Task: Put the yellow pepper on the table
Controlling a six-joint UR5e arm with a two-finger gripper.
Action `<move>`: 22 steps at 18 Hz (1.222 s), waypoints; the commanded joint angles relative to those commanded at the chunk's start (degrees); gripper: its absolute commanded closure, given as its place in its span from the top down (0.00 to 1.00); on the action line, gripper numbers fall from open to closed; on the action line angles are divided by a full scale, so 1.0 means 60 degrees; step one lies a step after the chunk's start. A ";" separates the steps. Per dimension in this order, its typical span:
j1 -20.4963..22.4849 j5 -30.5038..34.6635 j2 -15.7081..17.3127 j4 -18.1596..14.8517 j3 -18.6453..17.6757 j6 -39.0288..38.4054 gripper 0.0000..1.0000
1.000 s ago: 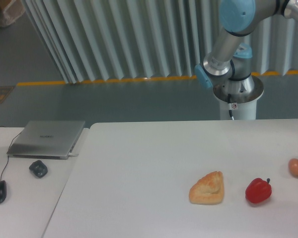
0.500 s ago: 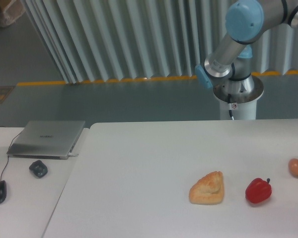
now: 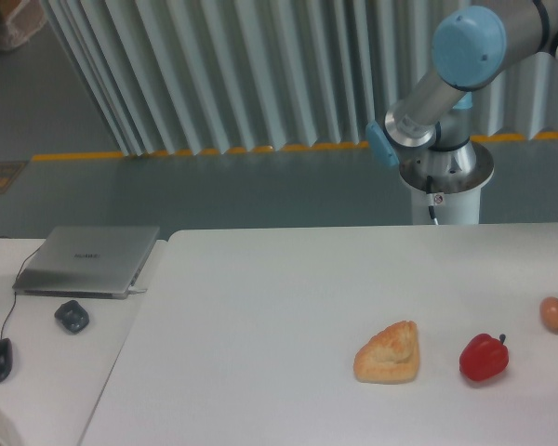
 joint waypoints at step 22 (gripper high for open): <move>0.0015 0.0235 -0.0381 0.0015 -0.0176 -0.0117 1.00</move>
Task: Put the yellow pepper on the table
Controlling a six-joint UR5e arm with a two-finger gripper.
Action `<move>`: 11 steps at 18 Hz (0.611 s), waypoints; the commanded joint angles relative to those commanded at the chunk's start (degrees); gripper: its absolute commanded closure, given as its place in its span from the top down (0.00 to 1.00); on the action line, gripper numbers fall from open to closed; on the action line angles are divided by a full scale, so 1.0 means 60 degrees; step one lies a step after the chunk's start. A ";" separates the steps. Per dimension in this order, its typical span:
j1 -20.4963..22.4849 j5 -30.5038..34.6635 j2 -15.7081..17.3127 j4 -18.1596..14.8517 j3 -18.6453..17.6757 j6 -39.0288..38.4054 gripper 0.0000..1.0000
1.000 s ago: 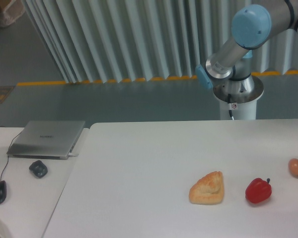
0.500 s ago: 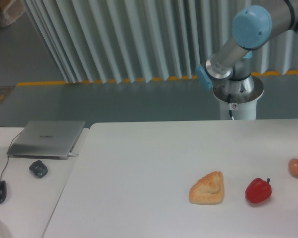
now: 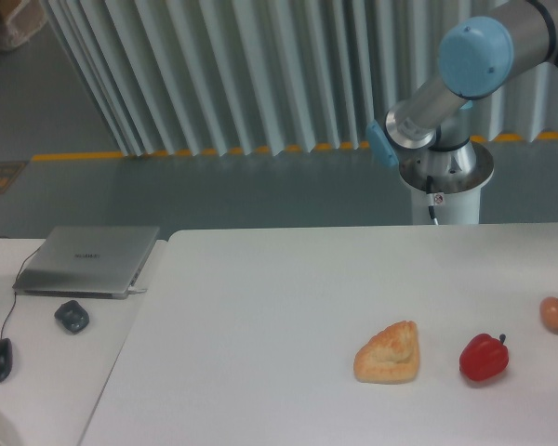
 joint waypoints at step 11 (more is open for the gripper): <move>0.0000 0.0000 0.0190 -0.0059 -0.0117 -0.0351 0.35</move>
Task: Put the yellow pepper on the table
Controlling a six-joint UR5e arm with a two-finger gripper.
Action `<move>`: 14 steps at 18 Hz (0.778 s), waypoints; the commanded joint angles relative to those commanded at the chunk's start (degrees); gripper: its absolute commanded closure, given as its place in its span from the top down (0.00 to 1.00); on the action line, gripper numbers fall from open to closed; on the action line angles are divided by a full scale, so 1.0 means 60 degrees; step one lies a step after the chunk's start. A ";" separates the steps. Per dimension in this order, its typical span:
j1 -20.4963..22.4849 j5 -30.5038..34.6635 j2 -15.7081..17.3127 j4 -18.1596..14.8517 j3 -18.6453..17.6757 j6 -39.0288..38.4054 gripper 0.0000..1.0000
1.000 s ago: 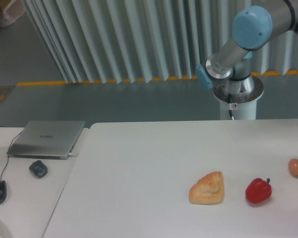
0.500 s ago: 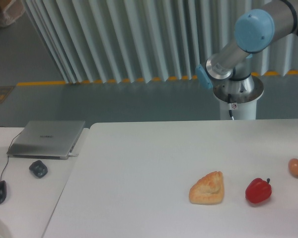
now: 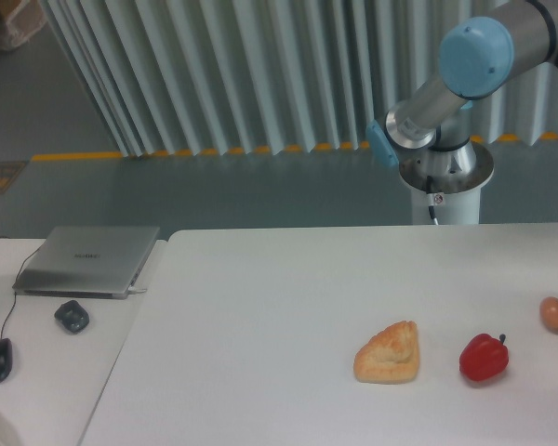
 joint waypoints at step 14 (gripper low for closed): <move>-0.0073 -0.1945 0.1976 -0.4053 -0.0073 -0.0117 0.33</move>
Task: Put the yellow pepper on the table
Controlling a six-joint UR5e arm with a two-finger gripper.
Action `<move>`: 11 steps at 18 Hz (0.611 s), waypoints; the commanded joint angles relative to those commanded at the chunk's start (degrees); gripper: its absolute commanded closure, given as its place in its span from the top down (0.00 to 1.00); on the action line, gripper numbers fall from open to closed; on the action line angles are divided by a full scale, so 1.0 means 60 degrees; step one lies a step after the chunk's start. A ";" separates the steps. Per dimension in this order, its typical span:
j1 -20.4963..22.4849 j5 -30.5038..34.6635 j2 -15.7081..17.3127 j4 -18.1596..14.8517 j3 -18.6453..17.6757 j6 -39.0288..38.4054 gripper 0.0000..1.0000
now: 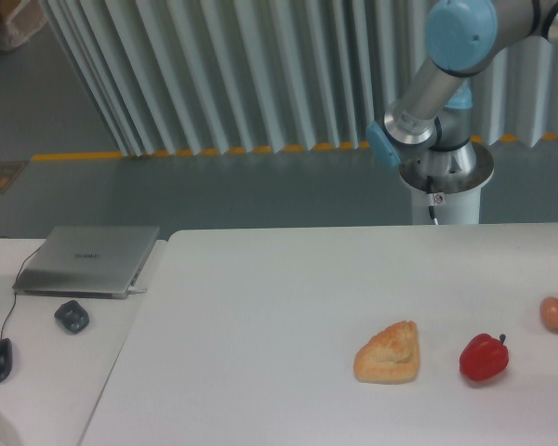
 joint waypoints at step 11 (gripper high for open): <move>-0.2621 -0.0356 0.0661 -0.0634 -0.0571 -0.2972 0.34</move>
